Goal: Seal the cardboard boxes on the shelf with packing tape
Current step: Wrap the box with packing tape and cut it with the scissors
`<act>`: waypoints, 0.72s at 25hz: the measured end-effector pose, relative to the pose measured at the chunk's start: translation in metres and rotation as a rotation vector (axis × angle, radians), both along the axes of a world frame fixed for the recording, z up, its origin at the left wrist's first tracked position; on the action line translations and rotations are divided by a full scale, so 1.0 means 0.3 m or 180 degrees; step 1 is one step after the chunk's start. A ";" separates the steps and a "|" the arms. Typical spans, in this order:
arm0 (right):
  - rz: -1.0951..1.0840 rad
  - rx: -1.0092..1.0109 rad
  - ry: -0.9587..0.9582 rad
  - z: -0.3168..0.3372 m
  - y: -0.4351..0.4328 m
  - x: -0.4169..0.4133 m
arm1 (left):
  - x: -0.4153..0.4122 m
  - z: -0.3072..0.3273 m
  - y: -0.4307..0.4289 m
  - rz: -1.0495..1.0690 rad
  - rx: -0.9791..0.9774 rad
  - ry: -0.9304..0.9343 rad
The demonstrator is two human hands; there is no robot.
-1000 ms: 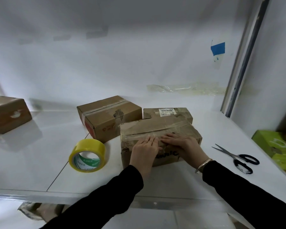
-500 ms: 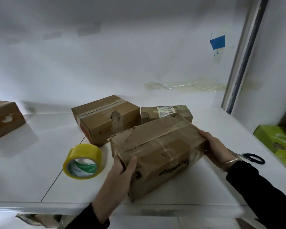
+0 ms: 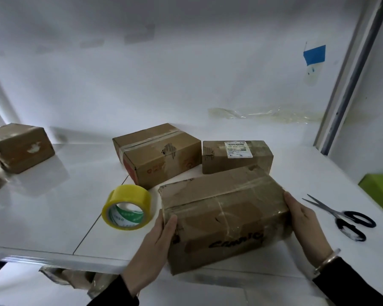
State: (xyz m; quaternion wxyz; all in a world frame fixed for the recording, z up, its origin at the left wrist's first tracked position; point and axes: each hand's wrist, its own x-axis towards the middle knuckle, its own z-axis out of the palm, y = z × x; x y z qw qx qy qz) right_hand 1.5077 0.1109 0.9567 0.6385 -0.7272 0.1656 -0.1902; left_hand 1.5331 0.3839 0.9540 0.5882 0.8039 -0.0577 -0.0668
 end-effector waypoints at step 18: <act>0.1226 -0.2877 -0.1281 0.183 0.512 0.071 | 0.282 -0.067 0.674 -0.0020 0.2392 -0.0309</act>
